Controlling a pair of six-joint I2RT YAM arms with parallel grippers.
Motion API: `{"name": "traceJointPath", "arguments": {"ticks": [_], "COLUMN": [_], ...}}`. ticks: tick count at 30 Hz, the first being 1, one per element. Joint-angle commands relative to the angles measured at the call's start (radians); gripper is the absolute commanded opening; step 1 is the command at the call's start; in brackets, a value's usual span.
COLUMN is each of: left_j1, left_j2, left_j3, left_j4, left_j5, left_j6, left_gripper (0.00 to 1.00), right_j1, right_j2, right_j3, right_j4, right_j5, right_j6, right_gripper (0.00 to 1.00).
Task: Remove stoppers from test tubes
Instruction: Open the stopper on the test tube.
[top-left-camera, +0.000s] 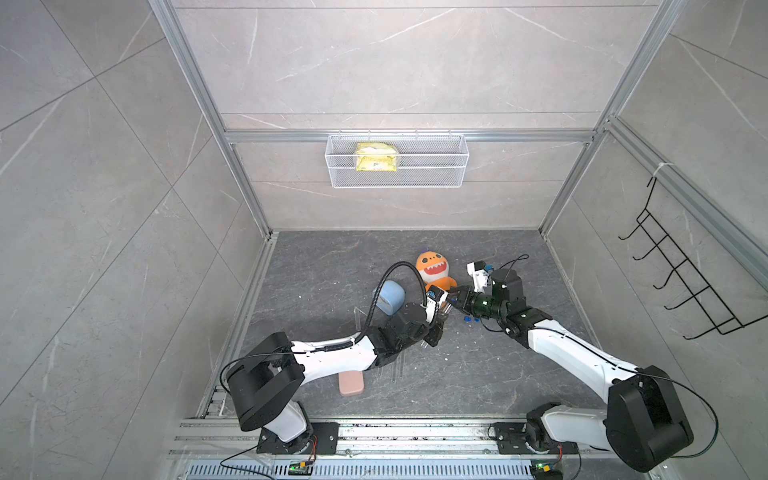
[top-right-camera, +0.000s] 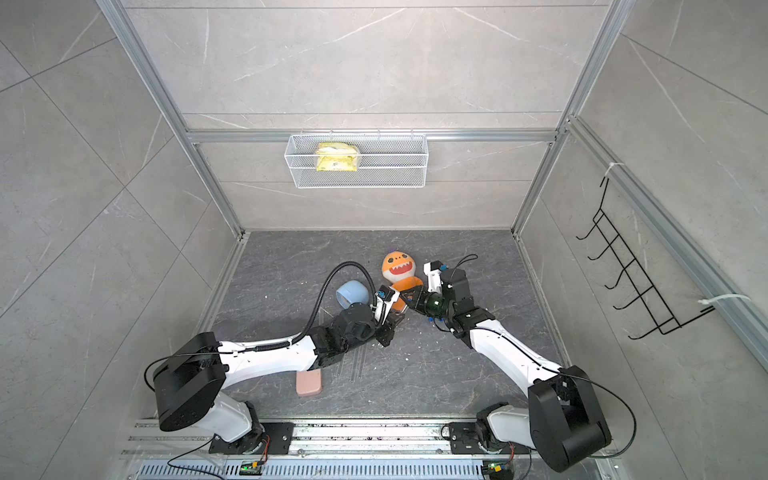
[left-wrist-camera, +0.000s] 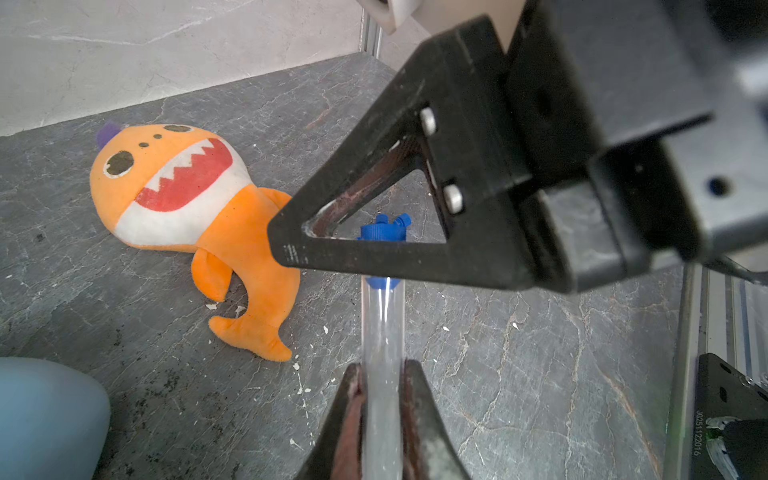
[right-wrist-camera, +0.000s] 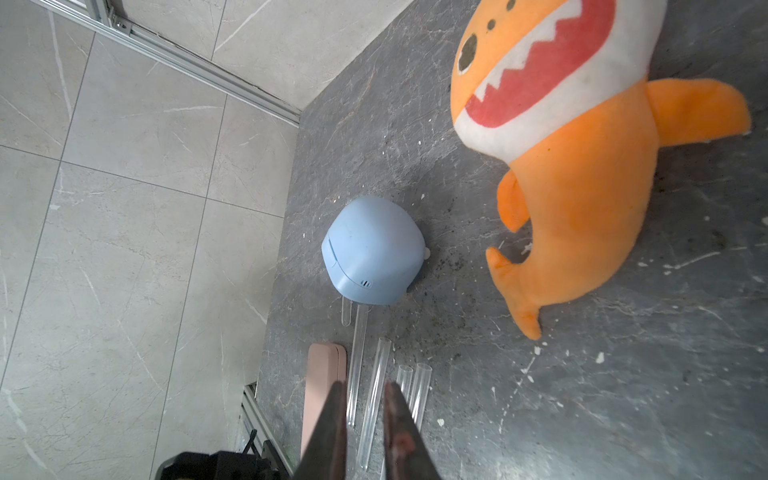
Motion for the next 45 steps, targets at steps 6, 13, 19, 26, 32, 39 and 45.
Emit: {"name": "traceJointPath", "arguments": {"ticks": [6,13,19,26,32,39,45], "left_j1": [0.002,-0.001,-0.003,0.010,0.033,0.042,0.041], "left_j2": [-0.002,-0.017,-0.005,0.035,0.064,0.072,0.052], "left_j3": [0.015,0.014,0.001,-0.023,-0.043,-0.050,-0.047], "left_j4": [-0.170,-0.176,-0.174,-0.149,-0.136,-0.139,-0.144], "left_j5": [0.009,0.016,0.006,0.000,0.001,0.001,0.004], "left_j6": [-0.019,-0.026,-0.030,-0.042,-0.056,-0.058,-0.060], "left_gripper": [0.00,0.00,0.00,0.00,0.00,0.00,0.00], "right_j1": [-0.040,-0.040,-0.040,-0.043,-0.058,-0.074,-0.075], "right_j2": [0.043,0.074,0.065,0.020,-0.012,-0.028,-0.030], "right_j3": [0.036,0.030,0.046,0.073,0.084,0.090,0.092], "right_j4": [0.078,0.105,0.096,0.063,0.064,0.076,0.057], "right_j5": [0.176,0.212,0.213,0.194,0.142,0.105,0.119], "right_j6": [-0.086,-0.098,-0.096,-0.089,-0.048,-0.008,-0.030], "right_gripper": [0.00,0.00,0.00,0.00,0.00,0.00,0.00]}}
